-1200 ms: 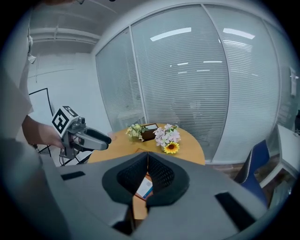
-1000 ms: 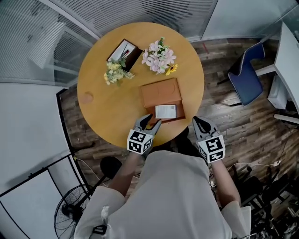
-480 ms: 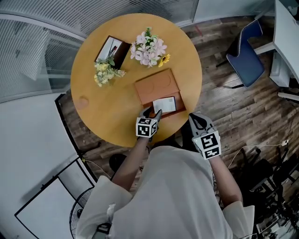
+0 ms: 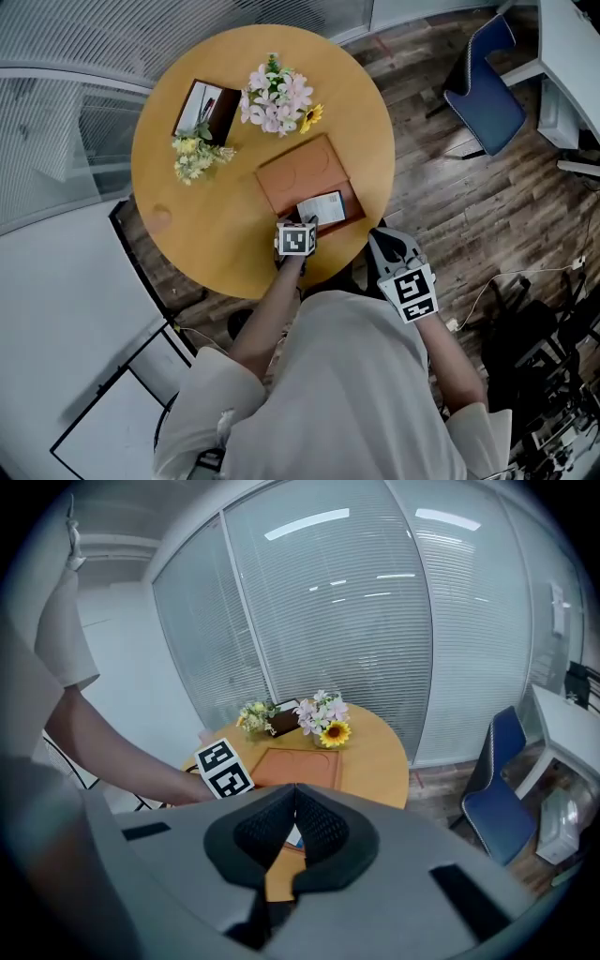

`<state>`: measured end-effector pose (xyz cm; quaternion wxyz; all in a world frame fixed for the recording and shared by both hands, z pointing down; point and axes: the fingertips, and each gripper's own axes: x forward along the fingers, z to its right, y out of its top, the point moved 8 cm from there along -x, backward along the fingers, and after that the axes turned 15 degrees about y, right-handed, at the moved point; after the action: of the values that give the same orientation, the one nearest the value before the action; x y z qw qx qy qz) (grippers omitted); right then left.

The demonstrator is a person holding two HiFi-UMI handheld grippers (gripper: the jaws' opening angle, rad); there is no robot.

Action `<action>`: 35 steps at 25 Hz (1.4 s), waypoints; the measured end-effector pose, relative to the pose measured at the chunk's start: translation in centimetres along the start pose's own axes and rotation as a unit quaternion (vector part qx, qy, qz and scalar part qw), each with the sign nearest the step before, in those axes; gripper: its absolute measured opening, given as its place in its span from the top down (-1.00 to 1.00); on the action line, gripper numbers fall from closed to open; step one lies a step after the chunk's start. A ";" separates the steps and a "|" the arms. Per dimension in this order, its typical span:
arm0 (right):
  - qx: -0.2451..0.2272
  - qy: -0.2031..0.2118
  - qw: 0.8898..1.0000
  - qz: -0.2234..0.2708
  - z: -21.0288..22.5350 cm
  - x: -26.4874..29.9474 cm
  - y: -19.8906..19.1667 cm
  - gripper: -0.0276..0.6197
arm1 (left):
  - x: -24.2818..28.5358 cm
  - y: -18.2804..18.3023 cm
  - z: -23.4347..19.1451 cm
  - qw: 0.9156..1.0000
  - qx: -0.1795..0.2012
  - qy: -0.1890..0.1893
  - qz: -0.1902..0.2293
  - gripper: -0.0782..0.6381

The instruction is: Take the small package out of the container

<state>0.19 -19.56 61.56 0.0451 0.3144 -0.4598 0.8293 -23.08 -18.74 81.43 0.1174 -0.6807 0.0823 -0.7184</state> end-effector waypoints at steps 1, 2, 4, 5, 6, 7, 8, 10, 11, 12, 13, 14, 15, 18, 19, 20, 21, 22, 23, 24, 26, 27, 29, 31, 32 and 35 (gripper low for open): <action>0.001 0.000 1.000 0.001 0.1 -0.1 0.0 0.90 | 0.2 0.1 0.0 1.000 0.000 0.007 -0.006 0.09; 0.002 0.001 1.000 0.001 0.1 -0.1 0.0 0.91 | 0.4 0.3 0.1 1.000 0.000 0.012 -0.011 0.09; 0.002 0.002 1.000 0.002 0.3 -0.2 0.0 0.90 | 0.8 0.6 0.3 1.000 0.002 0.019 -0.024 0.09; 0.002 0.003 1.000 0.003 0.3 -0.3 0.0 0.90 | 1.0 0.8 0.4 0.999 0.004 0.020 -0.031 0.08; 0.002 0.004 1.000 0.004 0.4 -0.3 0.0 0.91 | 1.2 0.8 0.5 0.999 0.005 0.020 -0.039 0.07; 0.002 0.005 1.000 0.005 0.4 -0.4 0.0 0.90 | 1.5 0.9 0.7 0.999 0.007 0.021 -0.046 0.07; 0.002 0.006 1.000 0.006 0.4 -0.4 0.0 0.91 | 1.6 0.9 0.7 0.998 0.008 0.022 -0.052 0.07; 0.001 0.007 1.000 0.007 0.3 -0.5 0.0 0.91 | 1.8 1.1 0.9 0.998 0.011 0.022 -0.059 0.07; 0.000 0.007 1.000 0.007 0.4 -0.6 0.0 0.91 | 1.8 1.2 1.0 0.998 0.014 0.023 -0.060 0.07; 0.000 0.006 1.000 0.007 0.4 -0.8 -0.1 0.91 | 1.8 1.3 1.1 0.998 0.015 0.024 -0.061 0.07; 0.001 0.005 1.000 0.007 0.6 -0.9 -0.2 0.90 | 1.9 1.3 1.2 0.998 0.017 0.025 -0.061 0.07; 0.002 0.003 1.000 0.007 0.7 -1.1 -0.3 0.91 | 1.9 1.4 1.4 0.998 0.019 0.025 -0.059 0.07; 0.004 0.002 1.000 0.007 0.9 -1.3 -0.4 0.90 | 2.0 1.5 1.5 0.998 0.020 0.024 -0.056 0.07; 0.008 -0.004 1.000 0.008 1.3 -1.8 -0.8 0.91 | 2.3 1.8 2.4 0.999 0.027 0.015 -0.041 0.07; 0.009 -0.005 1.000 0.008 1.4 -1.9 -0.9 0.91 | 2.3 1.8 2.7 0.999 0.031 0.008 -0.034 0.07; 0.010 -0.006 1.000 0.007 1.5 -2.0 -1.0 0.91 | 2.4 1.8 3.1 0.999 0.035 0.001 -0.028 0.06; 0.011 -0.007 1.000 0.007 1.6 -2.1 -1.1 0.91 | 2.4 1.9 3.5 0.999 0.039 -0.004 -0.023 0.06; 0.011 -0.007 1.000 0.007 1.8 -2.2 -1.2 0.91 | 2.5 2.0 3.8 0.999 0.043 -0.008 -0.017 0.06; 0.012 -0.008 1.000 0.007 1.9 -2.3 -1.2 0.91 | 2.5 2.2 4.0 0.999 0.045 -0.010 -0.012 0.06; 0.013 -0.008 1.000 0.007 2.0 -2.3 -1.2 0.91 | 2.5 2.3 4.1 0.999 0.045 -0.011 -0.006 0.06; 0.014 -0.008 1.000 0.008 2.1 -2.5 -1.3 0.91 | 2.7 2.3 4.3 0.999 0.045 -0.013 0.002 0.05; 0.015 -0.009 1.000 0.008 2.2 -2.6 -1.4 0.91 | 2.8 2.3 4.3 0.999 0.044 -0.015 0.007 0.04; 0.017 -0.009 1.000 0.007 2.4 -2.8 -1.6 0.91 | 2.9 2.0 4.2 0.999 0.041 -0.020 0.016 0.03; 0.019 -0.009 1.000 0.006 2.6 -2.8 -1.7 0.91 | 3.0 1.7 4.0 0.999 0.032 -0.028 0.022 0.02; 0.019 -0.009 1.000 0.005 2.7 -2.8 -1.7 0.91 | 3.1 1.6 4.0 0.999 0.026 -0.032 0.023 0.02; 0.017 -0.007 1.000 0.005 2.8 -2.8 -1.7 0.91 | 3.2 1.6 3.8 0.999 0.016 -0.043 0.025 0.02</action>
<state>4.45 -20.21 62.34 0.0325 0.3186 -0.4479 0.8348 -19.33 -21.00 84.26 0.1497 -0.7065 0.0825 -0.6867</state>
